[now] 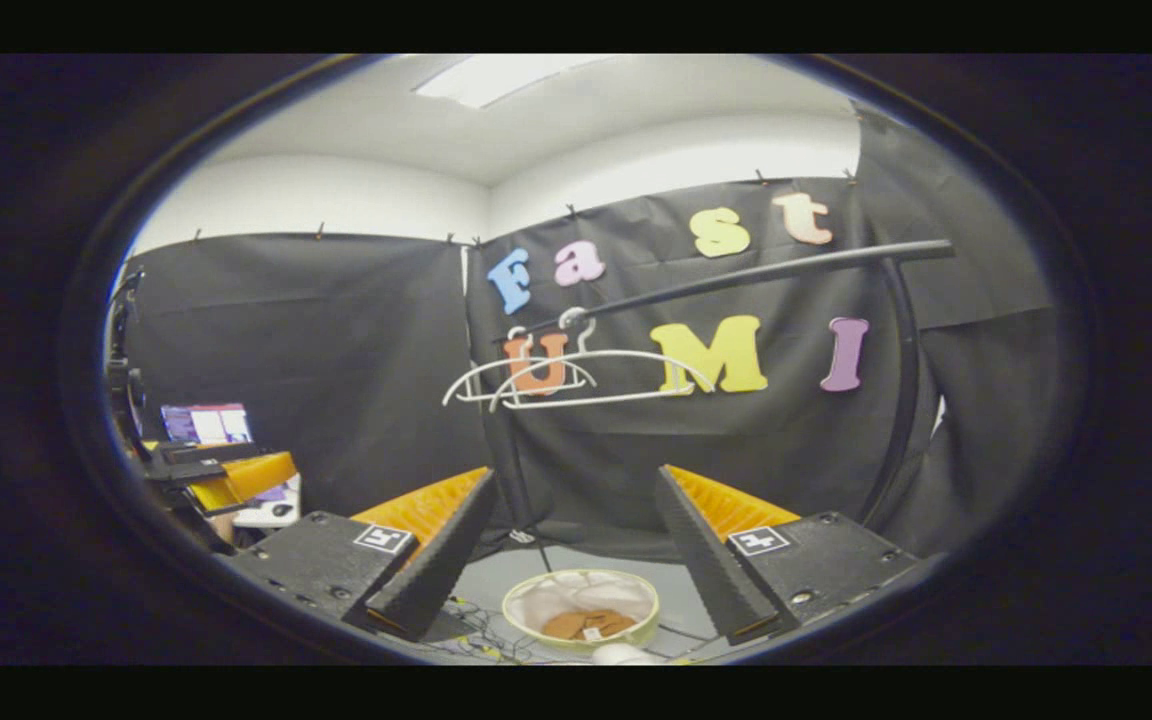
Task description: Grasp the clothes on the hanger with both hands and then place them into the laundry hamper below.
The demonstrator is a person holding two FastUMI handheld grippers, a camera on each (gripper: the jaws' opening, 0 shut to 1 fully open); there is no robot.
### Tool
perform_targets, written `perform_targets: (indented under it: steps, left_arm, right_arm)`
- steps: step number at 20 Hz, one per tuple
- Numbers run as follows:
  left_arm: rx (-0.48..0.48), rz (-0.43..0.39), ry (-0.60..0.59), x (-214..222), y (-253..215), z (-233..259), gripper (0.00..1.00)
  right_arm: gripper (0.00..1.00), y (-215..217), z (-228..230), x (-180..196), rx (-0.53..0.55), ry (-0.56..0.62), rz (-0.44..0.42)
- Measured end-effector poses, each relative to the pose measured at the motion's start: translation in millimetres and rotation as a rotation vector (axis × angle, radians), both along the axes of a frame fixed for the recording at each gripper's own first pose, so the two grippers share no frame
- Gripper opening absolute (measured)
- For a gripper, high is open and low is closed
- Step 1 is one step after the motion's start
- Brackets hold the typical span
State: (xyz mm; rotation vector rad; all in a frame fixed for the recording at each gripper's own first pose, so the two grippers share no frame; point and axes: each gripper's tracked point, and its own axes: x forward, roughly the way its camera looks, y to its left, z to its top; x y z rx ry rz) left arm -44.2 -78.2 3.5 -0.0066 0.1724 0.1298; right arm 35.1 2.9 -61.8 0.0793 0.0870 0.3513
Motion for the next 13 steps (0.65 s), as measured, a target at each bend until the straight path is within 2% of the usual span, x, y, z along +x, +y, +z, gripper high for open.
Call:
perform_targets:
  steps: [2,3,4,9,10,12,13]
  left_arm:
    - [-0.007,-0.033,-0.017,-7.5,-4.2,5.9,1.0]
    - [-0.009,-0.056,-0.014,-9.5,-7.4,5.9,1.0]
    - [-0.001,-0.063,-0.015,-13.6,-4.2,7.9,1.0]
    - [0.007,-0.001,0.008,-36.4,32.9,-0.3,0.98]
    - [0.001,-0.005,0.011,-38.9,37.5,-2.9,0.98]
    - [0.004,-0.016,-0.003,-42.0,48.3,1.3,0.99]
    - [0.003,-0.027,-0.008,-42.6,51.6,2.6,0.97]
  right_arm:
    - [0.99,-8.4,6.5,-12.5,-0.012,-0.027,-0.027]
    - [0.96,-9.4,7.6,-17.3,-0.02,-0.032,-0.037]
    - [0.99,-5.7,7.6,-21.0,-0.022,-0.037,-0.047]
    - [0.97,11.6,6.3,-40.3,-0.017,-0.034,-0.079]
    - [0.99,17.8,5.9,-43.7,-0.023,-0.026,-0.083]
    - [0.95,30.0,9.3,-49.3,-0.028,-0.031,-0.084]
    - [0.99,36.5,11.2,-51.8,-0.031,-0.035,-0.084]
